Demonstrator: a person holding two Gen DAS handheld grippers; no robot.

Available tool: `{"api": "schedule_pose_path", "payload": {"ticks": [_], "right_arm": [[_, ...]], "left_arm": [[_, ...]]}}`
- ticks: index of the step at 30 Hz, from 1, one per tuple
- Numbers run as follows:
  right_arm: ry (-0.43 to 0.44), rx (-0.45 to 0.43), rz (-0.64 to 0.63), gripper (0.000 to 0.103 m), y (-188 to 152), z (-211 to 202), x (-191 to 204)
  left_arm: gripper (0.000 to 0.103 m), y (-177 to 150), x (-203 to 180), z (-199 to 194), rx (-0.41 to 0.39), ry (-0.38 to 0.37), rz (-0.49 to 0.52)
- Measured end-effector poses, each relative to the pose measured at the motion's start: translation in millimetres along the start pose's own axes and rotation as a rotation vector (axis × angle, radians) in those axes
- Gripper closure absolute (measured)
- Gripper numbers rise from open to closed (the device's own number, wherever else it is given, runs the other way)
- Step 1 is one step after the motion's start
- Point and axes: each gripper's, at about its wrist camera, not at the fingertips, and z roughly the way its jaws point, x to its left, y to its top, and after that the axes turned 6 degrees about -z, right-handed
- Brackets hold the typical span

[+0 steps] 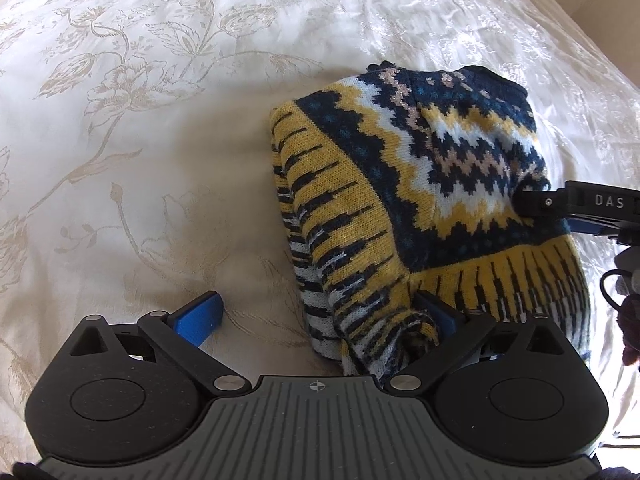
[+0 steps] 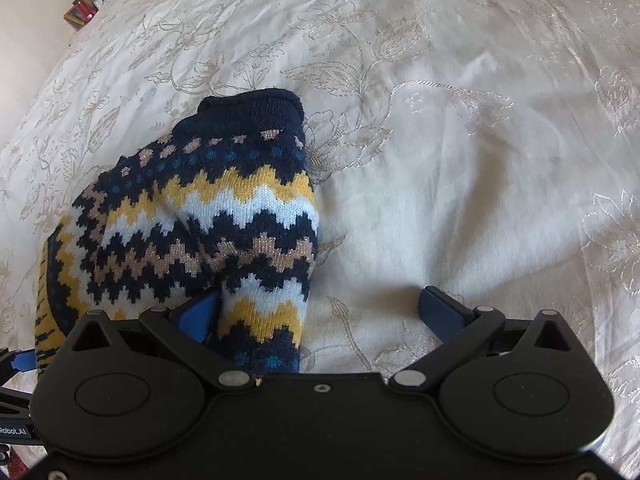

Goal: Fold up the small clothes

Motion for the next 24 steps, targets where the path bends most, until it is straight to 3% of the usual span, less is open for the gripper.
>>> {"api": "schedule_pose_path", "payload": {"ticks": [5,10,14,17,24], "right_arm": [[0.017,-0.05,0.04,0.001,-10.1,-27.3,4.4],[0.002,-0.081,-0.026,0.001,-38.7,-56.0,28.5],[-0.064,-0.022,-0.057,0.001,-54.7,-47.3,38.9],[-0.076,-0.001,0.02,0.001,-56.5,-31.2,33.1],[-0.071,-0.02,-0.03,0.001,-52.1,-23.0,35.8]], "left_arm": [[0.0,2.4,2.7,2.0,0.006,-0.019,0.002],[0.0,2.8,5.9,2.6,0.006,-0.038,0.006],[0.0,5.3,11.6,2.8,0.003,-0.051,0.012],[0.0,3.0,9.6,3.7,-0.012,-0.051,0.022],[0.0,-7.3,8.7,-4.1,-0.05,-0.071,0.019]]}}
